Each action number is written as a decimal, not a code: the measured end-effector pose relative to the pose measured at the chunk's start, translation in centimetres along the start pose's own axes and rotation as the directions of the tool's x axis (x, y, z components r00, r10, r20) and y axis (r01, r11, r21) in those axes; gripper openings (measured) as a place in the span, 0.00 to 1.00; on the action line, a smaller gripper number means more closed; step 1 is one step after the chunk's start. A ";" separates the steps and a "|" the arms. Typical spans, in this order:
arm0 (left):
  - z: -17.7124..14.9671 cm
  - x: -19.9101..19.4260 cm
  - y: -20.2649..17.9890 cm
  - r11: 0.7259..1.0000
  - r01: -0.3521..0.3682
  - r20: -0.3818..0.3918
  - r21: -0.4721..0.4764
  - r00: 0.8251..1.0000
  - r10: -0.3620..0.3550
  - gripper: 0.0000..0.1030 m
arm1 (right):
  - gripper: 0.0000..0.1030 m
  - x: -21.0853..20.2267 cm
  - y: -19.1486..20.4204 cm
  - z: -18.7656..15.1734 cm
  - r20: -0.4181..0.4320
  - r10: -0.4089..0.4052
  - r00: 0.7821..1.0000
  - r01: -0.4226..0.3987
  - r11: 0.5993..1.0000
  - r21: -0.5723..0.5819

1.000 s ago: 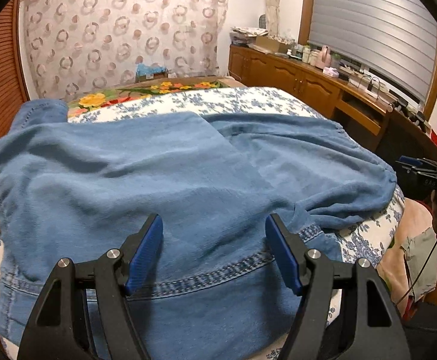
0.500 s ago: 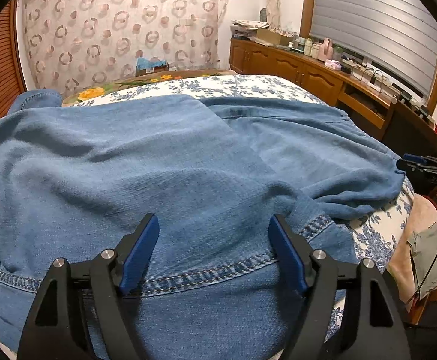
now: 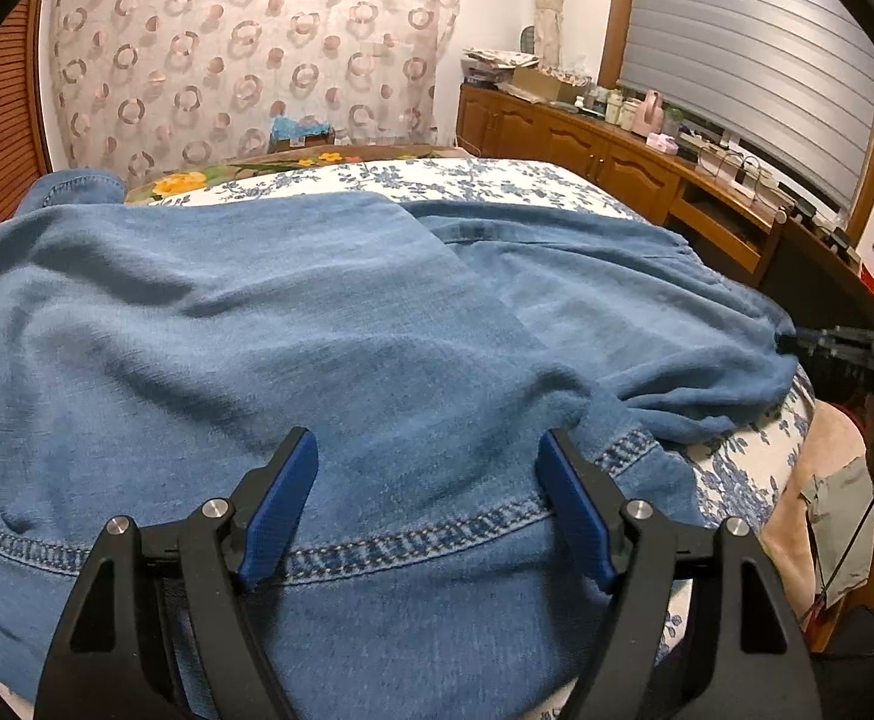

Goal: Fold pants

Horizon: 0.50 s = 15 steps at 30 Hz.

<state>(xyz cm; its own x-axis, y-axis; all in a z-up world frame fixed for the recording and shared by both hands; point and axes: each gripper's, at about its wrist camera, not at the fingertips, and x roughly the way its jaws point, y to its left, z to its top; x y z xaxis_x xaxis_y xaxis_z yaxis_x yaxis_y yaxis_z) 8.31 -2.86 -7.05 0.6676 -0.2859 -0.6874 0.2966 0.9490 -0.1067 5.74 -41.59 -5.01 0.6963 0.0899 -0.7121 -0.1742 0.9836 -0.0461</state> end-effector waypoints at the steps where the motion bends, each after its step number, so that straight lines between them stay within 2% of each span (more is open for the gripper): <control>1: 0.0 -0.2 0.0 1.000 0.002 -0.003 -0.003 1.000 -0.002 0.75 | 0.07 -0.5 0.1 0.3 0.010 0.011 1.000 -0.011 1.000 -0.008; 3: 0.1 -0.6 0.3 1.000 0.002 -0.002 -0.013 1.000 -0.002 0.75 | 0.06 -1.5 0.3 1.3 0.041 0.015 0.999 -0.014 1.000 -0.021; 8: 0.2 -2.1 0.7 1.000 -0.022 0.028 -0.018 0.999 0.022 0.75 | 0.05 -4.3 1.5 3.9 0.126 0.097 0.987 -0.090 0.994 -0.060; 15: 0.7 -4.8 2.1 0.999 -0.034 0.082 -0.041 0.996 0.037 0.75 | 0.05 -7.7 5.8 8.5 0.233 0.228 0.945 -0.190 0.966 -0.177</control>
<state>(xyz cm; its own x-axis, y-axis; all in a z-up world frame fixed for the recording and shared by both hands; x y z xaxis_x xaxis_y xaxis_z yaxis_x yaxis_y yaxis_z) 6.19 0.45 -3.50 0.7316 -0.2605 -0.6300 0.2458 0.9628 -0.1126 5.28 -35.21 6.13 0.7805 0.3456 -0.5209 -0.4232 0.9054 -0.0333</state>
